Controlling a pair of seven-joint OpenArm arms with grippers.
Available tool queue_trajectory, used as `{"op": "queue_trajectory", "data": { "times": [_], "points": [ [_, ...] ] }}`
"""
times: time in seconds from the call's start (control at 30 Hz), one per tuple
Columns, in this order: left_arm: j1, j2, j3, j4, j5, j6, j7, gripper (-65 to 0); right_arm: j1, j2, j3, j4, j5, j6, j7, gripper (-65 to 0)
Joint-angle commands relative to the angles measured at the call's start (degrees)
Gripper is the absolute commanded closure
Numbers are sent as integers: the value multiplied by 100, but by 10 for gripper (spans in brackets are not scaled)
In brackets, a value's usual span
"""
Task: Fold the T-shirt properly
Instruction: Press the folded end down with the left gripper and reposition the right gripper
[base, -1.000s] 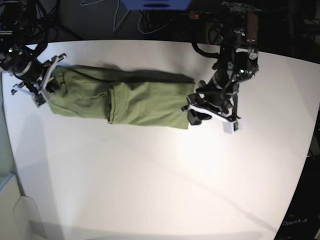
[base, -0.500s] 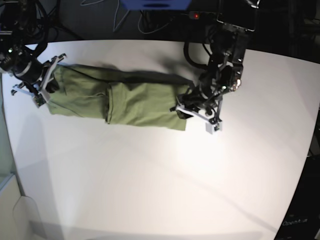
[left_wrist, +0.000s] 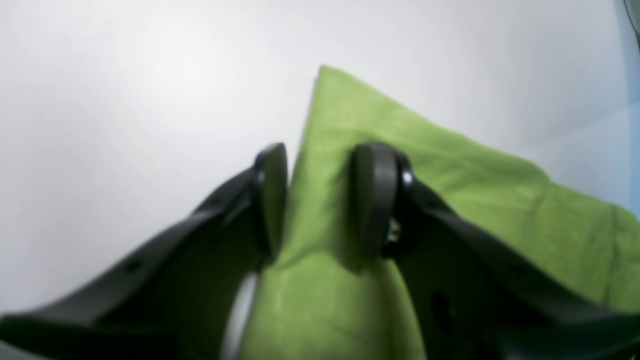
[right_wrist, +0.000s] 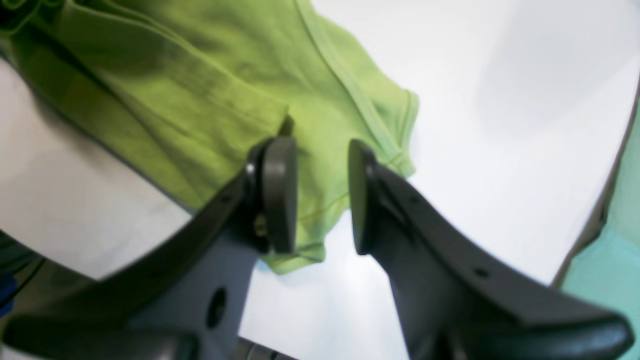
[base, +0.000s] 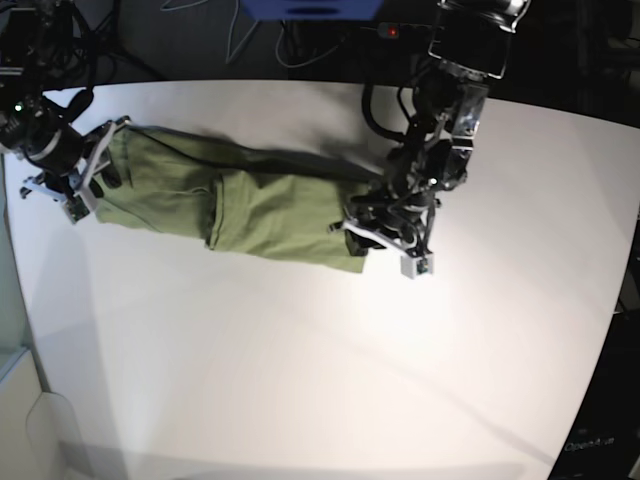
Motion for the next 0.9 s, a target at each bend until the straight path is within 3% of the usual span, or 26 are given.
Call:
{"op": "queue_trajectory", "data": {
  "times": [0.0, 0.1, 0.27, 0.43, 0.6, 0.7, 0.87],
  "points": [
    [168, -52, 70, -190, 68, 268, 625, -227, 27, 85, 66, 94, 79, -4, 104, -178],
    [212, -69, 70, -190, 68, 268, 625, -227, 27, 24, 303, 94, 79, -4, 104, -180],
    [379, -263, 61, -190, 68, 277, 625, -227, 159, -398, 1262, 85, 88, 124, 25, -181],
    [617, -403, 35, -181, 68, 277, 625, -227, 475, -961, 2053, 41, 44, 124, -731, -183],
    [819, -500, 26, -119, 68, 277, 625, -227, 774, -1295, 2132, -240, 79, 124, -1461, -183],
    [915, -535, 26, -119, 68, 277, 625, -227, 880, -1444, 2114, -425, 79, 124, -1549, -184],
    [1100, -614, 17, -119, 68, 277, 616, -227, 906, -1479, 1789, -425, 88, 124, -1672, -280]
  ]
}}
